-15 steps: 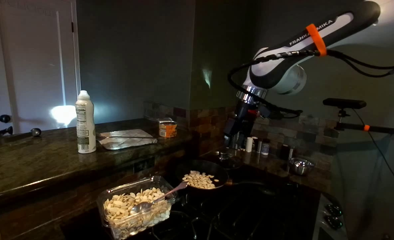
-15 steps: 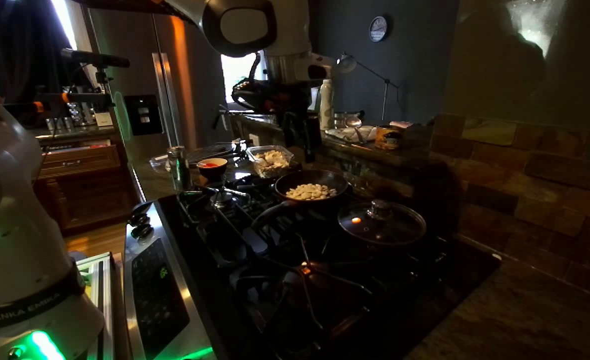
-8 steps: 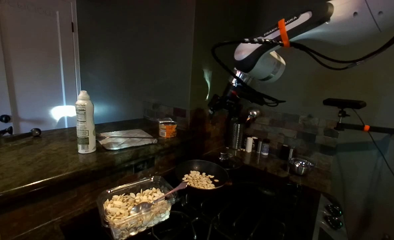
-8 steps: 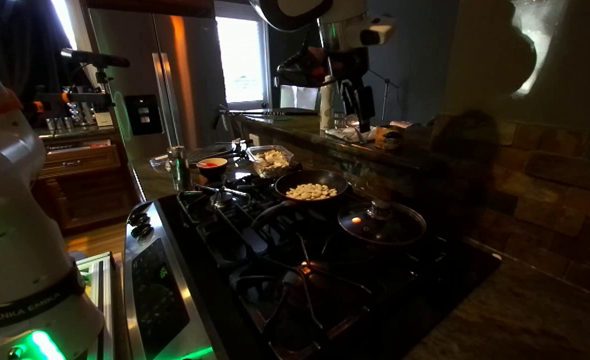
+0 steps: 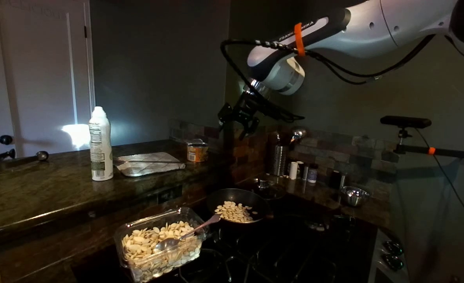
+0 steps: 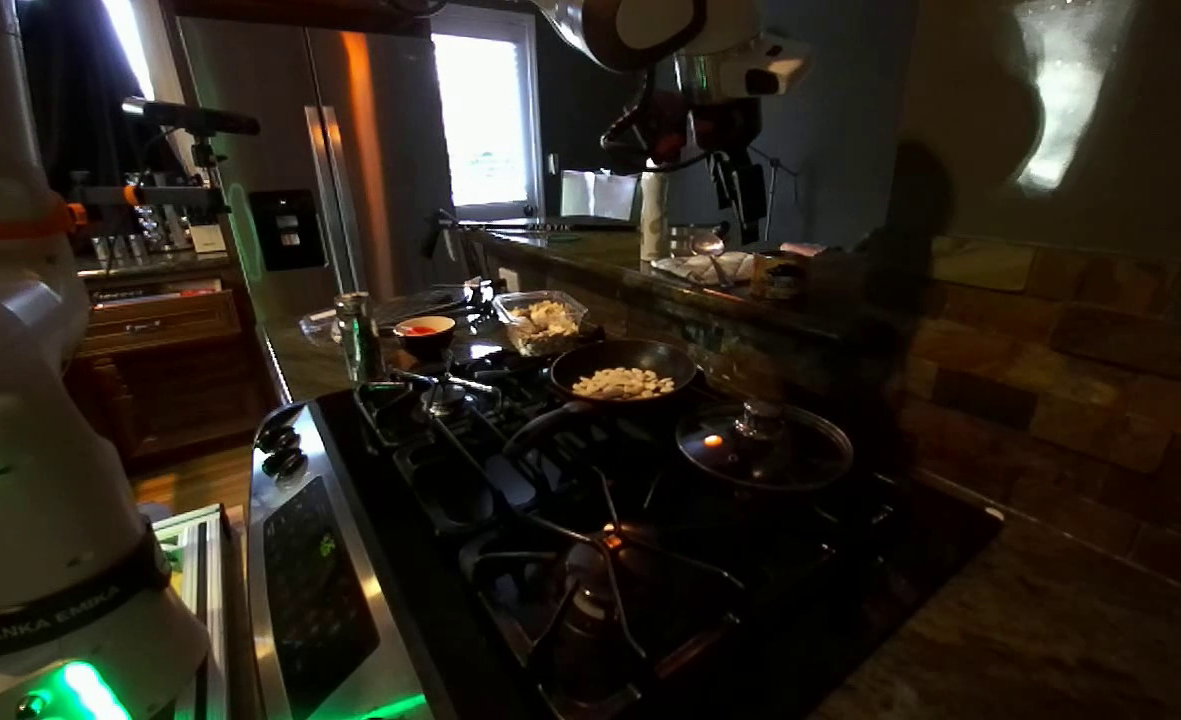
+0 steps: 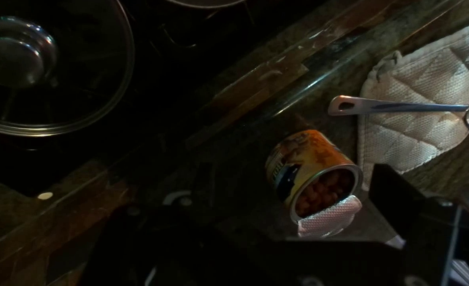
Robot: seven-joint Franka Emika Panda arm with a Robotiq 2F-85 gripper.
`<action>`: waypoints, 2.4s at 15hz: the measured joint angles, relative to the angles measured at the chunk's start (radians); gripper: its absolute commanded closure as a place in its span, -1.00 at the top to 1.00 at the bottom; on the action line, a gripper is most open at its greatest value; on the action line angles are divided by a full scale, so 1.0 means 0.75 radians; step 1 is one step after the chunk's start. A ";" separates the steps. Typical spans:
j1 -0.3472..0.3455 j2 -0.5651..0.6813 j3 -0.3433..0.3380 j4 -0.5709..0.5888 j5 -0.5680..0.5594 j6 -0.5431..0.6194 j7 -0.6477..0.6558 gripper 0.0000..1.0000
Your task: Remove the orange can from the top counter and put it on the bottom counter on the left
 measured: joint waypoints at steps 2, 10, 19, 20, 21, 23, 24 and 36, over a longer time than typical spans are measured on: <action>-0.004 0.006 0.001 0.015 -0.001 0.000 0.081 1.00; -0.008 0.284 0.000 0.372 -0.012 -0.212 0.504 0.71; -0.027 0.535 -0.008 0.700 -0.022 -0.295 0.651 0.43; -0.027 0.539 -0.005 0.716 -0.022 -0.295 0.651 0.34; -0.027 0.541 -0.002 0.730 -0.022 -0.295 0.651 0.23; -0.027 0.542 0.004 0.747 -0.022 -0.295 0.651 -0.03; -0.027 0.544 0.006 0.755 -0.022 -0.295 0.651 -0.15; -0.037 0.631 0.038 0.846 -0.019 -0.342 0.634 0.17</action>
